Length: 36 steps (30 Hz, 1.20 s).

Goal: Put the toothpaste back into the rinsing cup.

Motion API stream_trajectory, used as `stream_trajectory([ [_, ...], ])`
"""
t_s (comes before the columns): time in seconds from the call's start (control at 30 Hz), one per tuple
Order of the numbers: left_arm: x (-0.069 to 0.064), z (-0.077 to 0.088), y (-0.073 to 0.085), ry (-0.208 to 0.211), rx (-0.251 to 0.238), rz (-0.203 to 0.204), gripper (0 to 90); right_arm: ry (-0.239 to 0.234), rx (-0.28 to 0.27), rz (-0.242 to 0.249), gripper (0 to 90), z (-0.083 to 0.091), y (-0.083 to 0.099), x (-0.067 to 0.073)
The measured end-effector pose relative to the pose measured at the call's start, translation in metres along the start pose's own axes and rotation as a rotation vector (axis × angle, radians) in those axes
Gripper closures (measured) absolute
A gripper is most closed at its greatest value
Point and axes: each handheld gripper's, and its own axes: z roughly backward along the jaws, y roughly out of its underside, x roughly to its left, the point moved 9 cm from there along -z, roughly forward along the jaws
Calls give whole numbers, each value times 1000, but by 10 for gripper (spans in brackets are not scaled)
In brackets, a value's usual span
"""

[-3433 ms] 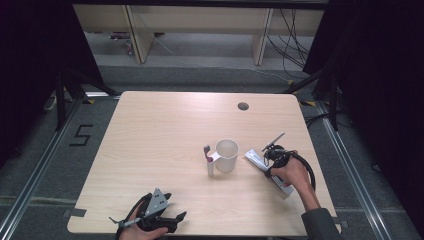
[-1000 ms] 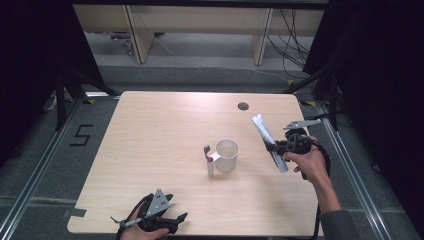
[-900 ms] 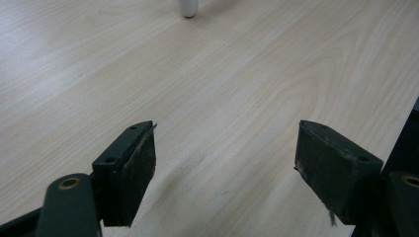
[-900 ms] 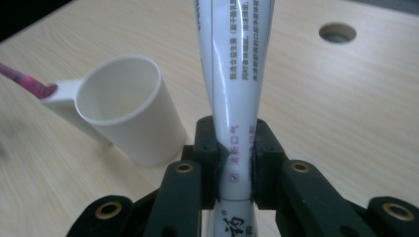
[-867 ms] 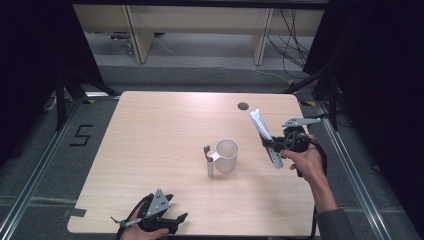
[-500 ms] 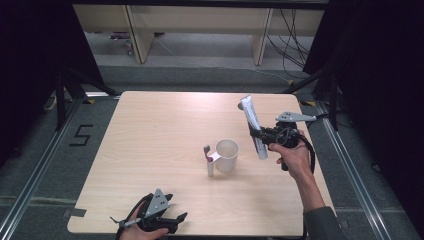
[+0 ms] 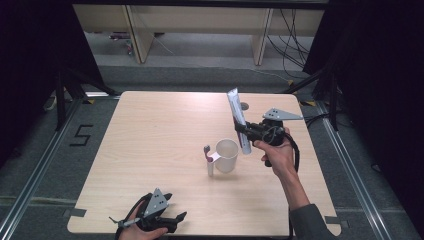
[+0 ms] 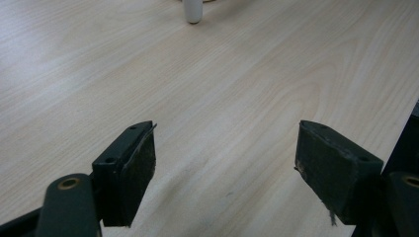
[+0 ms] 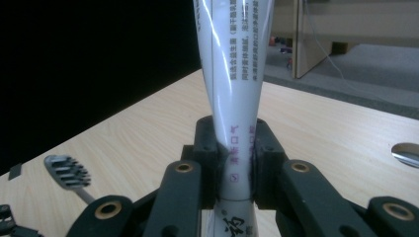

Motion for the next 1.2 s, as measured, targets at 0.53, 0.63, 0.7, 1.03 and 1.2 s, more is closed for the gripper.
stream_trajectory([
  [0.53,-1,0,1,6,3,1,230,-27,-2,-9,776,-39,10,11],
  [0.63,-1,0,1,1,10,-2,230,-34,4,-34,776,-43,12,10],
  [0.7,-2,0,0,8,0,1,231,-39,8,-41,776,-46,15,11],
  [1.03,-3,0,0,10,-1,9,230,-25,26,-1,775,-56,31,12],
  [1.2,-4,-1,0,10,-6,8,230,-33,42,-32,774,-57,40,12],
])
